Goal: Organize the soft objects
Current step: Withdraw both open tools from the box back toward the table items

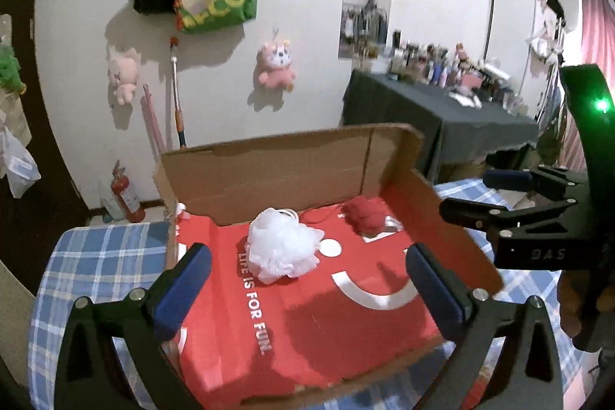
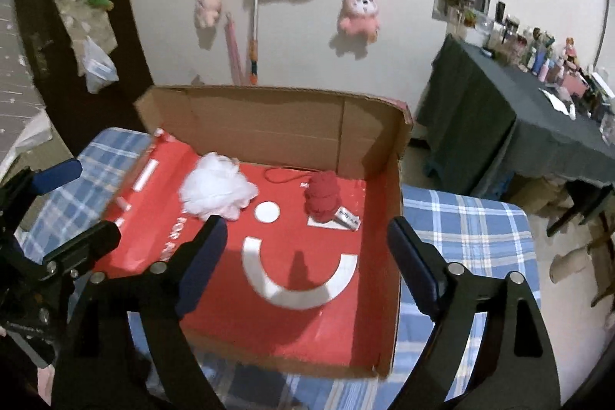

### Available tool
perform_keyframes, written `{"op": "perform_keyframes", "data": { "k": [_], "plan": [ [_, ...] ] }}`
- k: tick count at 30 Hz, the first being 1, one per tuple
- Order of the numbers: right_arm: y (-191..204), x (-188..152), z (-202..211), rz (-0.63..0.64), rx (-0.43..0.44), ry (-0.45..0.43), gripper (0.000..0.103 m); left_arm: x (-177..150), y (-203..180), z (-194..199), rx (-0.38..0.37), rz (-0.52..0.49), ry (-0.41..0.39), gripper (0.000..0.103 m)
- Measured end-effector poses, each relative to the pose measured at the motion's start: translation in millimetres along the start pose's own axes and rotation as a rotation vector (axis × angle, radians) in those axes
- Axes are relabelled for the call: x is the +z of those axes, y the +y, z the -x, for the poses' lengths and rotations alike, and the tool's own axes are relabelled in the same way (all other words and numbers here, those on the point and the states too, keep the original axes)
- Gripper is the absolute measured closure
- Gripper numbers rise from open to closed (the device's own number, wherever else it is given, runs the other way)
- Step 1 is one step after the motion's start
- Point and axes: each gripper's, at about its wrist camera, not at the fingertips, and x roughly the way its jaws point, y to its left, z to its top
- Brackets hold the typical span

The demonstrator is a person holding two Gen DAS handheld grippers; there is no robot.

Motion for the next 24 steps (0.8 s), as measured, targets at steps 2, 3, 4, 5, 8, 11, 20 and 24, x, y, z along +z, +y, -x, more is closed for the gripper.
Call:
{"op": "perform_keyframes", "data": {
  "k": [2,3,4,5,8,11,20,24],
  "plan": [
    [5.5,-9.0,21.9,0.011,0.000,-0.032,0.018,-5.5,-2.8,18.4,0.004,0.000,-0.030,0.000],
    [7.0,-11.9,27.2,0.020,-0.006,-0.049,0.018,-9.1,-4.7,28.7,0.005,0.001,-0.048,0.000],
    [9.9,-15.9,38.5,0.029,-0.011,-0.072,0.018,-13.6,-7.6,40.7,0.011,0.000,-0.064,0.000],
    [13.7,-20.7,51.5,0.035,-0.007,-0.097,0.018,-17.3,-9.5,49.8,0.011,0.001,-0.078,0.000],
    [21.7,-36.6,80.2,0.045,-0.005,-0.154,0.018,-29.6,-14.5,81.2,0.027,-0.001,-0.129,0.000],
    [30.3,-58.0,117.7,0.044,0.003,-0.236,0.015,-46.3,-22.1,118.2,0.019,-0.011,-0.199,0.000],
    [59.1,-125.5,199.0,0.084,-0.005,-0.415,0.005,-99.8,-37.8,195.1,0.012,0.008,-0.356,0.000],
    [72.3,-158.2,211.3,0.075,-0.026,-0.460,0.004,-128.2,-44.2,213.3,0.029,0.031,-0.394,0.000]
  ]
}}
